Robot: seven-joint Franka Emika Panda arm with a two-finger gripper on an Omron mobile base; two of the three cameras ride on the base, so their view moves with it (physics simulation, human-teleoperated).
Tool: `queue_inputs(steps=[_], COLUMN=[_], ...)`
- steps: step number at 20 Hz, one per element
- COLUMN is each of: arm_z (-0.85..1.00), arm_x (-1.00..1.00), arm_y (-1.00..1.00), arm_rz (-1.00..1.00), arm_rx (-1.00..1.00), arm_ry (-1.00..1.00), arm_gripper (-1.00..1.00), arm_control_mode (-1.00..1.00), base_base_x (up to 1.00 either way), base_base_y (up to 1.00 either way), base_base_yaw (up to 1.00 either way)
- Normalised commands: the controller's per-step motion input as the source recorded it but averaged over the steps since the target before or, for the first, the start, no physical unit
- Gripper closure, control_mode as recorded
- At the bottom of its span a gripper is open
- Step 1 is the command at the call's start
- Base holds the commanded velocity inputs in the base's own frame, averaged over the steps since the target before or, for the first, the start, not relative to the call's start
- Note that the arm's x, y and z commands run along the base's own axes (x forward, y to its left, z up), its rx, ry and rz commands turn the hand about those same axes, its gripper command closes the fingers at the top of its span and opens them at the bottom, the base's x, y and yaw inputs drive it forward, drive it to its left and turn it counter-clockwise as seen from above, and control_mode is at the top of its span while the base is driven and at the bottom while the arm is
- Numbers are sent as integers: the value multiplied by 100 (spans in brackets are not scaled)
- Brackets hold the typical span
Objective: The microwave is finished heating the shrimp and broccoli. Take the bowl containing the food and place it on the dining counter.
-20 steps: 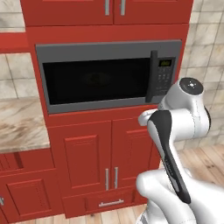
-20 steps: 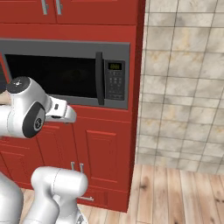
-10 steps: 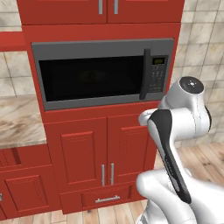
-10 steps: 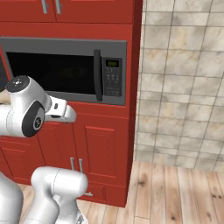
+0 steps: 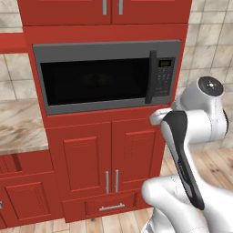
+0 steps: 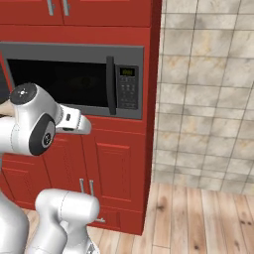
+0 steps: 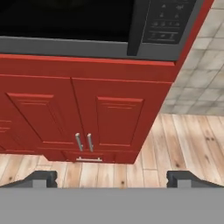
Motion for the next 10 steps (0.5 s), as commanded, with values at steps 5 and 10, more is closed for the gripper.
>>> queue_inputs(steps=[5,10], arm_z=[52,21], arm_x=[9,13], arm_y=[-23,-24], arm_rz=[0,0], arm_rx=[0,0], arm_ry=[-34,-34], arm_gripper=[-100,-100], arm_control_mode=[-100,-100], base_base_x=[0,0], base_base_y=[0,0], base_base_yaw=[0,0])
